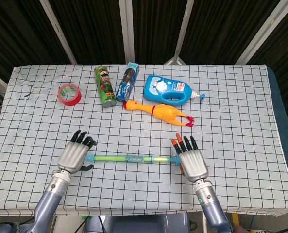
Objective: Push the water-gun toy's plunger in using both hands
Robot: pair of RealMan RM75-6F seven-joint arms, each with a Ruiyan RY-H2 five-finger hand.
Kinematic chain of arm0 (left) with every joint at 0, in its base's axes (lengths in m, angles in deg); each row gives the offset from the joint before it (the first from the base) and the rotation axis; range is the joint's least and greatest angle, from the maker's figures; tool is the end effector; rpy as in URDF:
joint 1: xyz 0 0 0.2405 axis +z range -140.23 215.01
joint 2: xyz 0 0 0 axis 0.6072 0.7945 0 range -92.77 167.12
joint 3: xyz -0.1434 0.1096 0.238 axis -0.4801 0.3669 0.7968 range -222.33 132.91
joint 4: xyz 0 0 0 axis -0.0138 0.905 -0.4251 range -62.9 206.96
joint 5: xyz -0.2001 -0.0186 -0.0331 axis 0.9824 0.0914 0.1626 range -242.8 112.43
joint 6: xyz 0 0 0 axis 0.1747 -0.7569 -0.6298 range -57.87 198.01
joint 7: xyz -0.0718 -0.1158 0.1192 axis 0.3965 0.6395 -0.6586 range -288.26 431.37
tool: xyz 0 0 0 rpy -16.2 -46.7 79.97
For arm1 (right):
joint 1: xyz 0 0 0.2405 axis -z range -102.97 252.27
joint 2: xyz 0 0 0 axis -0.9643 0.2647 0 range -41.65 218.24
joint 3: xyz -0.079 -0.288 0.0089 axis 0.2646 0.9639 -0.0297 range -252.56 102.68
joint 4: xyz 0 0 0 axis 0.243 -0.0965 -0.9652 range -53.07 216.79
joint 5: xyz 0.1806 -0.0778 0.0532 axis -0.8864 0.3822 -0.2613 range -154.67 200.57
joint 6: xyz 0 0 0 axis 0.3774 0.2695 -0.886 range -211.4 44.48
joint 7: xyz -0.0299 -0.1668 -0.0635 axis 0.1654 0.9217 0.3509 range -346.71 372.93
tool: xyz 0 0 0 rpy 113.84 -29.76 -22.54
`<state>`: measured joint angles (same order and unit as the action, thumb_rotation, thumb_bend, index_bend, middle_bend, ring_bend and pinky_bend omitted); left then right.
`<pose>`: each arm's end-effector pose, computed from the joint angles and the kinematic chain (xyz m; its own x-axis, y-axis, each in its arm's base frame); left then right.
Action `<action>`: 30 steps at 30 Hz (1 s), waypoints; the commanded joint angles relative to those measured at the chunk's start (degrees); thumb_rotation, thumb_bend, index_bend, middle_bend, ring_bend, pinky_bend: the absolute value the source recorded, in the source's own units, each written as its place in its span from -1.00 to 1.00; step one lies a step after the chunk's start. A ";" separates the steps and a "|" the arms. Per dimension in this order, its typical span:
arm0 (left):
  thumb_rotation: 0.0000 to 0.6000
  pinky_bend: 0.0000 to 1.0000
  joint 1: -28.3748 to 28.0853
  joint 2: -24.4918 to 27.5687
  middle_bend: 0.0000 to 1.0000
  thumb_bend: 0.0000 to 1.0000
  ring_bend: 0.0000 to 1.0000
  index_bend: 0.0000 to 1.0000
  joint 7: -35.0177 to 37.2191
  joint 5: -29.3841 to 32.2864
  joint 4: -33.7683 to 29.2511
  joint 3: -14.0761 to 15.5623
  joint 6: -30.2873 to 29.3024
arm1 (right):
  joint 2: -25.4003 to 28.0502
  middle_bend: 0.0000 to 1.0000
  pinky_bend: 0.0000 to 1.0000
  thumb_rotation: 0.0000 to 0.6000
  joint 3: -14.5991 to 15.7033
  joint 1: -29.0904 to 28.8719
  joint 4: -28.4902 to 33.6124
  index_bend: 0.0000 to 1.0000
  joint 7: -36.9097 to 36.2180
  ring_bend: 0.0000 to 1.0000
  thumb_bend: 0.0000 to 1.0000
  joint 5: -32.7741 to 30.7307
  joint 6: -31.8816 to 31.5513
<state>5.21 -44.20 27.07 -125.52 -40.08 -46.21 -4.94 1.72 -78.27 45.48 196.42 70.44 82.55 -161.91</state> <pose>-0.1867 0.3051 0.0255 0.5501 0.2272 0.8036 0.8274 -0.2785 -0.4876 -0.1758 -0.2901 0.0115 0.6127 -0.2007 0.7644 -0.7858 -0.2577 0.5622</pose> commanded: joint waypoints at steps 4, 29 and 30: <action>1.00 -1.00 4.53 7.95 -0.59 -0.51 -0.83 -0.42 9.19 -7.25 -2.24 3.11 -2.25 | 6.88 -1.00 -1.00 1.00 2.29 3.38 1.65 -1.00 -8.99 -1.00 -0.11 4.68 -0.94; 1.00 -1.00 25.76 20.36 -1.00 -0.78 -1.00 -1.00 36.62 -30.81 13.08 12.91 -20.83 | 22.31 -1.00 -1.00 1.00 11.56 25.02 -17.74 -1.00 -47.89 -1.00 -0.41 25.82 -17.40; 1.00 -1.00 26.24 20.22 -1.00 -0.78 -1.00 -1.00 37.37 -30.87 13.88 12.83 -21.06 | 22.28 -1.00 -1.00 1.00 11.25 25.45 -18.24 -1.00 -48.35 -1.00 -0.41 26.01 -17.95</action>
<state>30.30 -23.62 63.09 -155.93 -27.52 -33.40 -25.00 23.61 -66.87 69.76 179.29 23.14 108.29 -178.68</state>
